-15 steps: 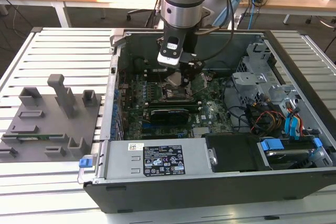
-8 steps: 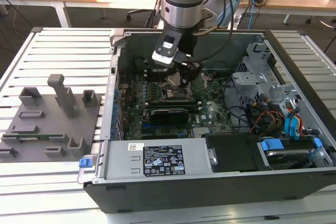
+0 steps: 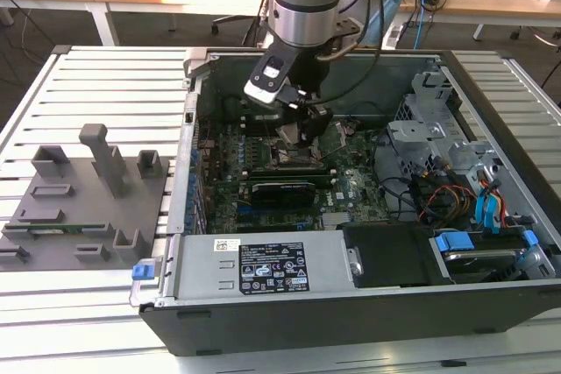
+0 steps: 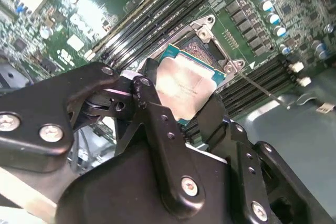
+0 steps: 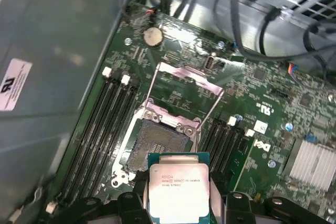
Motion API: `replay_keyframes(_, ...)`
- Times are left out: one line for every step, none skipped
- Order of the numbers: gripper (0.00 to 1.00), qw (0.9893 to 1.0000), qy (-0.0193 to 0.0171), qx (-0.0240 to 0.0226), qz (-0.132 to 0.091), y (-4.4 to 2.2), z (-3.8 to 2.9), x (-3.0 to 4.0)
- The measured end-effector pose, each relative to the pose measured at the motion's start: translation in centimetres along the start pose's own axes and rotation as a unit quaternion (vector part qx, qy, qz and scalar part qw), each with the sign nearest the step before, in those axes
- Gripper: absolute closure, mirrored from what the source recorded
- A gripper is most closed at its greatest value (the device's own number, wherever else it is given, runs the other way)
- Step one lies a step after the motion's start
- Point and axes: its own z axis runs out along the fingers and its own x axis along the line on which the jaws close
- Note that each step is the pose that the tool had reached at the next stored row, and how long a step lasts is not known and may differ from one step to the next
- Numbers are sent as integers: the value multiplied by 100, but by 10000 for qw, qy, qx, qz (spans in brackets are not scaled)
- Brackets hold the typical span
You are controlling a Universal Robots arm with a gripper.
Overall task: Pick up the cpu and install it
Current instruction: 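Place the cpu into insertion slot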
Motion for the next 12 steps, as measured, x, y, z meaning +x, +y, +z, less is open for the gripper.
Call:
replay_keyframes(45,9999,-6,2,135,0,0,0)
replay_keyframes(45,9998,-9,3,222,0,1,0)
replay_keyframes(45,9995,-13,4,314,0,1,0)
replay_keyframes(45,9991,-17,6,421,0,2,0)
replay_keyframes(45,9987,-20,7,505,0,2,0)
replay_keyframes(45,9979,-26,9,652,0,3,0)
replay_keyframes(45,9973,-30,10,734,0,3,0)
replay_keyframes(45,9966,-33,11,827,0,3,0)
replay_keyframes(45,9954,-39,13,955,0,4,0)
replay_keyframes(45,9941,-44,14,1080,0,5,0)
replay_keyframes(45,9931,-47,16,1169,0,7,0)
replay_keyframes(45,9921,-51,17,1250,0,9,0)
